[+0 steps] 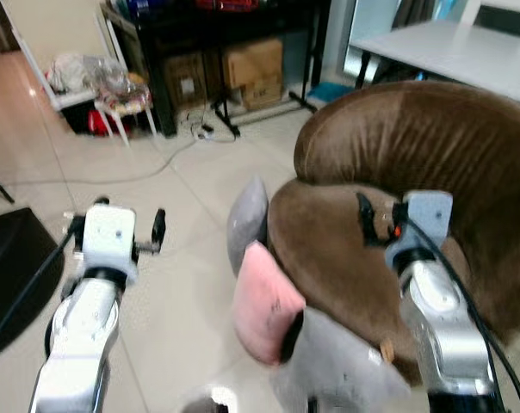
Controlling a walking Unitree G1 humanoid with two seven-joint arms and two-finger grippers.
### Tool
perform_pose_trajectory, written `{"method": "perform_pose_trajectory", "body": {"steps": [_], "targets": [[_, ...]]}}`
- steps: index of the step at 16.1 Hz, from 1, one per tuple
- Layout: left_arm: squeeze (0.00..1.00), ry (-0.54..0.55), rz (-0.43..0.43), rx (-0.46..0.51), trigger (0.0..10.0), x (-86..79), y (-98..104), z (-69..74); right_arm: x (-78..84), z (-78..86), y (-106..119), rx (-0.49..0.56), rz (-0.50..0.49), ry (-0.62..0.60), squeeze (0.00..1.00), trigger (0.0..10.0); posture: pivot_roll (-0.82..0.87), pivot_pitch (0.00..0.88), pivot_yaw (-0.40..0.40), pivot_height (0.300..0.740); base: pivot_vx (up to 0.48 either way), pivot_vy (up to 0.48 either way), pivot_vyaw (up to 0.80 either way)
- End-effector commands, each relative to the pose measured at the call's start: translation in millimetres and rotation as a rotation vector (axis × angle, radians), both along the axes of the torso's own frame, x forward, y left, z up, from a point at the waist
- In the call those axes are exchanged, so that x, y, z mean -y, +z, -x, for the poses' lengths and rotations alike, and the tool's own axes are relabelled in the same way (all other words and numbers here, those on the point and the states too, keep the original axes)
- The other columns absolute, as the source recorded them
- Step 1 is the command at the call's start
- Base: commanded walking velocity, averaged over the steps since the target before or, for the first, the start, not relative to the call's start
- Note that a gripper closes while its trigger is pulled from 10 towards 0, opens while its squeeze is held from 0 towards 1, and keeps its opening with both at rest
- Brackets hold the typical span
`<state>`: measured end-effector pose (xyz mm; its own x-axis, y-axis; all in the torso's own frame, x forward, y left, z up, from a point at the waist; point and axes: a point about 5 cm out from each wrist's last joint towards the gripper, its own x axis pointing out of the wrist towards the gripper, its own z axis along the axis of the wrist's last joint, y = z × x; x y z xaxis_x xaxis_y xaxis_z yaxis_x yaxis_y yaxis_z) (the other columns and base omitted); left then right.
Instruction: Move the pillow to the sofa from floor
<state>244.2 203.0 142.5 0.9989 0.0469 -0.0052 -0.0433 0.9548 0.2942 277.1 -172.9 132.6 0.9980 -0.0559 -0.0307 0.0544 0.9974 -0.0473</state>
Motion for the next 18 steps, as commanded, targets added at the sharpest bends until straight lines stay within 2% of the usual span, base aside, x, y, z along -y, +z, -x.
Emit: {"method": "perform_pose_trajectory", "body": {"steps": [1, 4, 8, 12, 18], "targets": [[0.0, 0.009, -0.004, -0.005, 10.0, -0.7, -3.0, 1.1, 0.4, -0.3, -0.8, -0.01, -0.006, 0.015, 0.0, 10.0, -0.12, 0.0, 0.036, 0.631, 0.0, 0.0, 0.0], [0.0, 0.02, -0.038, -0.002, 10.0, -6.4, -6.2, 4.7, -1.0, 1.3, -4.8, -0.028, -0.002, 0.027, 0.0, 10.0, -0.11, 0.0, 0.021, 0.596, 0.0, 0.0, 0.0], [0.0, 0.036, -0.03, -0.004, 10.0, -13.2, -8.6, 10.6, 5.3, 0.7, -9.3, -0.054, -0.016, 0.002, 0.0, 10.0, -0.1, 0.0, 0.001, 0.553, 0.0, 0.0, 0.0], [0.0, 0.013, -0.024, 0.001, 10.0, -11.6, -9.4, 11.0, 3.8, -1.5, -11.0, -0.073, 0.006, 0.011, 0.0, 10.0, -0.1, 0.0, -0.003, 0.553, 0.0, 0.0, 0.0], [0.0, 0.001, -0.019, -0.003, 10.0, -10.7, -11.7, 12.4, 0.7, 1.1, -13.6, -0.075, 0.039, 0.021, 0.0, 10.0, -0.1, 0.0, 0.002, 0.553, 0.29, 0.0, 0.0]]}}
